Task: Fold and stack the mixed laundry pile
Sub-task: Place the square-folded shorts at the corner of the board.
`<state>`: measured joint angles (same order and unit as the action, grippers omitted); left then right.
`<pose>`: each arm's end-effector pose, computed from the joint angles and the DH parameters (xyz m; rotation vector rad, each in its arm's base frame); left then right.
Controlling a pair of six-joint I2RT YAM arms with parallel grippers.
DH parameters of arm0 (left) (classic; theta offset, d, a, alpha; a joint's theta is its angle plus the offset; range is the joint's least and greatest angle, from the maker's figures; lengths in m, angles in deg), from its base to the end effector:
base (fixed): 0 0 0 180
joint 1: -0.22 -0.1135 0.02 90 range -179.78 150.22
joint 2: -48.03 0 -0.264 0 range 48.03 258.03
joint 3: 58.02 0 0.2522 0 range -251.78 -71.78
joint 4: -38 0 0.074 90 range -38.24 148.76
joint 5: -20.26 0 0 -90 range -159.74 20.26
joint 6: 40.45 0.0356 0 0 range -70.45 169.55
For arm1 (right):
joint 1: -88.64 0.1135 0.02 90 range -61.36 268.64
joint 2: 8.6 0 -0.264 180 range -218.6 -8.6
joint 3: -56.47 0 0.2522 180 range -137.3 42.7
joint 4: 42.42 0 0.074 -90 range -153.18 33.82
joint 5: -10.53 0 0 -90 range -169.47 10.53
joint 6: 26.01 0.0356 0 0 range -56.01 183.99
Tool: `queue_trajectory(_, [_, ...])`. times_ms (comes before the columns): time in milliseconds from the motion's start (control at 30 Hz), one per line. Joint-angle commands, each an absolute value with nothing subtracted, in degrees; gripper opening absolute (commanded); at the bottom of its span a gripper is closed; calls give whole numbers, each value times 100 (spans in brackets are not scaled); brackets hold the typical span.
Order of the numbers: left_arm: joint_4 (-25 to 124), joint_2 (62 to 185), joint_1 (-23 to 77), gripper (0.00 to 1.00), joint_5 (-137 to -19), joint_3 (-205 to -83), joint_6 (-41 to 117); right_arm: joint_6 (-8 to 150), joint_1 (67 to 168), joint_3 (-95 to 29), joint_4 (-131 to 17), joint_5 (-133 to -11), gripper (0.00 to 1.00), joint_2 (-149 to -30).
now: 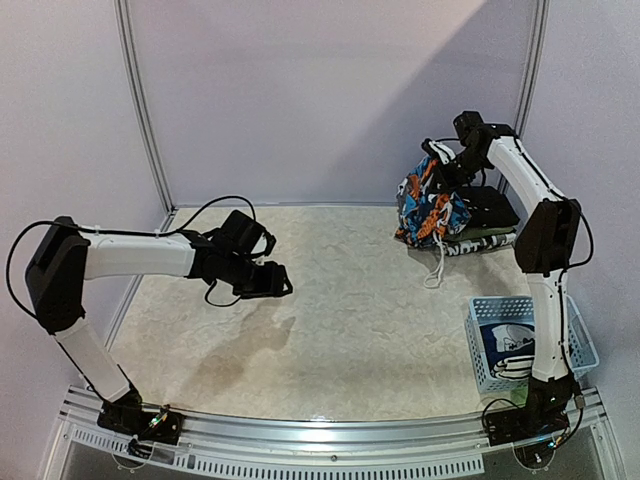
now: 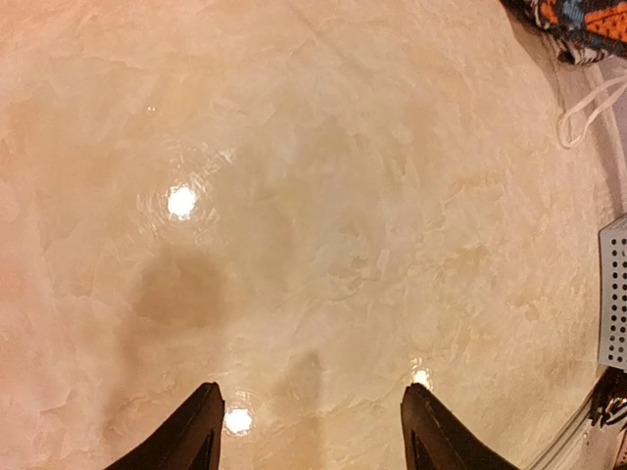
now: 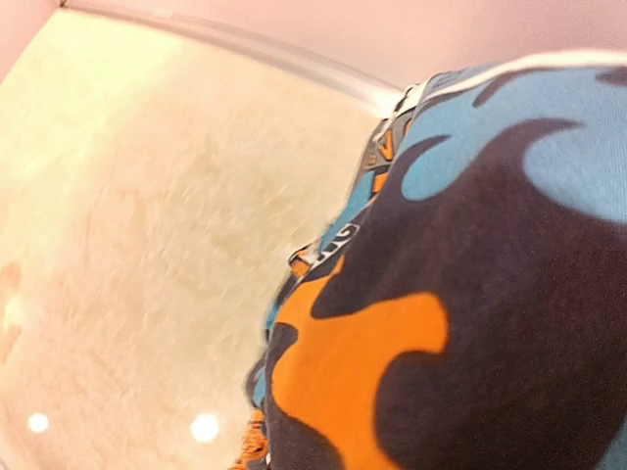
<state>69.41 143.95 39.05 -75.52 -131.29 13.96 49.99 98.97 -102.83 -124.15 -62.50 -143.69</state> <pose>0.2659 -0.2186 0.1904 0.1175 2.6302 -0.6222 0.4851 0.0990 0.3122 -0.6444 2.4644 0.3557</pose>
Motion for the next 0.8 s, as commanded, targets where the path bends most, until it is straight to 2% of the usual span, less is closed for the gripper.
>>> queue_trajectory(0, [7133,14520,3897,63,-7621,-13197,1394,4986,9617,-10731,-12039,-6282,0,-14708])
queue_trajectory(467, [7293,14708,4011,63,-7689,-13336,1260,4081,9142,-11027,-11547,-6901,0,-14783])
queue_trajectory(767, [7241,14989,4073,63,-7877,-13471,1242,3009,9091,-11030,-11206,-7890,0,-14939])
